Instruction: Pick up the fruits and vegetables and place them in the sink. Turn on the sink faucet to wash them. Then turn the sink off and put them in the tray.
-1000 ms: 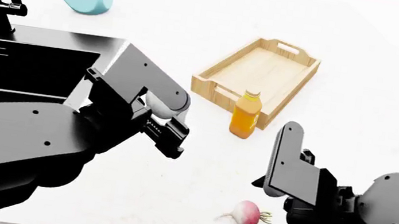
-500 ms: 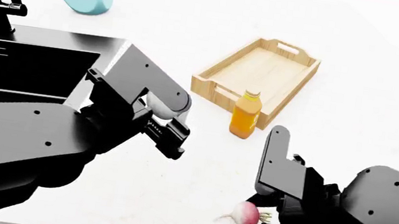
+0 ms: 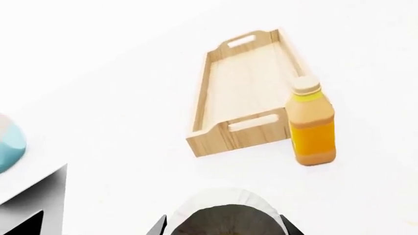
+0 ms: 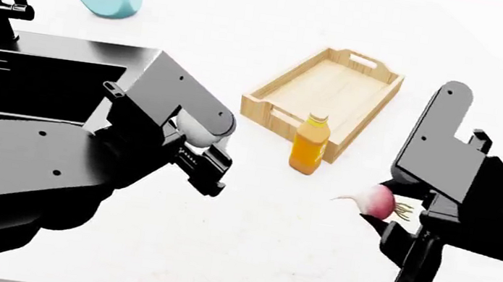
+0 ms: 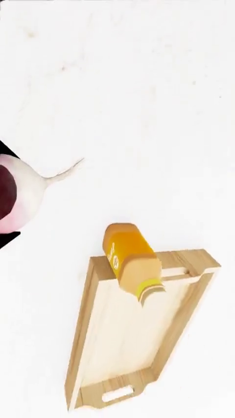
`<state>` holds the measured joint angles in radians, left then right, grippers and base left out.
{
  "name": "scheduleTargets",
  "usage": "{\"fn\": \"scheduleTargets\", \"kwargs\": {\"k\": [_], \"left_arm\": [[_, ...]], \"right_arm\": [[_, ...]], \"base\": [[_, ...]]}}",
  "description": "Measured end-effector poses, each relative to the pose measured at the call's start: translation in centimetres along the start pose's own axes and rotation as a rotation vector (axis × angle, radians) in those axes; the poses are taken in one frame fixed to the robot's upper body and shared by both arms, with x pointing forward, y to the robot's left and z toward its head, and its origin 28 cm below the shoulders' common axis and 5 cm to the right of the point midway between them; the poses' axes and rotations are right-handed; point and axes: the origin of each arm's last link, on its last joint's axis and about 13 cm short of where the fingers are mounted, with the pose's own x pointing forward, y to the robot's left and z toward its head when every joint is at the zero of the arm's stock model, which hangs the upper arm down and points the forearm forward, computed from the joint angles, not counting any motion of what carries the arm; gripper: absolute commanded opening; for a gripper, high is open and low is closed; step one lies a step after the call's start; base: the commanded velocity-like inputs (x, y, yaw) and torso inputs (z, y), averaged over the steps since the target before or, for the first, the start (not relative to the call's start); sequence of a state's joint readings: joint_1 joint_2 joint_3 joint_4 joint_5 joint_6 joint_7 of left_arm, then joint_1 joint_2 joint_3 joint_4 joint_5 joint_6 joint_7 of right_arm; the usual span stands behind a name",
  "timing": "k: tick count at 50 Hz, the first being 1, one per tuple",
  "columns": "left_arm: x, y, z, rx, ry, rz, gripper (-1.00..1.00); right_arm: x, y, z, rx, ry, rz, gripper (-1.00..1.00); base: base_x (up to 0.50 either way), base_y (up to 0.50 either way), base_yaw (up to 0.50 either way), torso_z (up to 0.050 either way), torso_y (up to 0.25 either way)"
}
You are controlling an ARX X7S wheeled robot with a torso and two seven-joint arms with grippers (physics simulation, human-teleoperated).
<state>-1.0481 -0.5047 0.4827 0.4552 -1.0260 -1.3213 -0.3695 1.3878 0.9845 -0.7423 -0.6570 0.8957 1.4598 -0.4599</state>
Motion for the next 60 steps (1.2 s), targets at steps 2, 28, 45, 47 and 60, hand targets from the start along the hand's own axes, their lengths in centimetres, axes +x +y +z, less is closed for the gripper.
{"fn": "scheduleTargets", "kwargs": {"k": [2,28,45,47,60], "left_arm": [[0.0,0.1,0.1,0.001,0.0,0.005,-1.0],[-2.3,1.9,2.2,0.003,-0.019,0.038,-1.0],[-4.4,3.0,3.6,0.019,-0.037,0.047,-1.0],[-4.6,3.1,3.7,0.021,-0.038,0.046,-1.0],[-5.1,3.4,4.1,0.028,-0.035,0.048,-1.0]], "right_arm": [[-0.6,-0.2,0.2,0.005,0.007,-0.044,-1.0],[-4.6,-1.8,2.4,-0.055,-0.02,-0.2,-1.0],[-5.7,-3.1,3.8,-0.095,-0.039,-0.19,-1.0],[-5.8,-3.2,3.9,-0.1,-0.039,-0.184,-1.0],[-6.0,-3.2,4.3,-0.126,-0.034,-0.156,-1.0]], "base": [[0.0,0.0,0.0,0.0,0.0],[0.0,0.23,0.0,0.0,0.0],[-0.06,0.49,0.0,0.0,0.0],[-0.29,0.45,0.0,0.0,0.0],[-0.3,0.47,0.0,0.008,0.0]]}}
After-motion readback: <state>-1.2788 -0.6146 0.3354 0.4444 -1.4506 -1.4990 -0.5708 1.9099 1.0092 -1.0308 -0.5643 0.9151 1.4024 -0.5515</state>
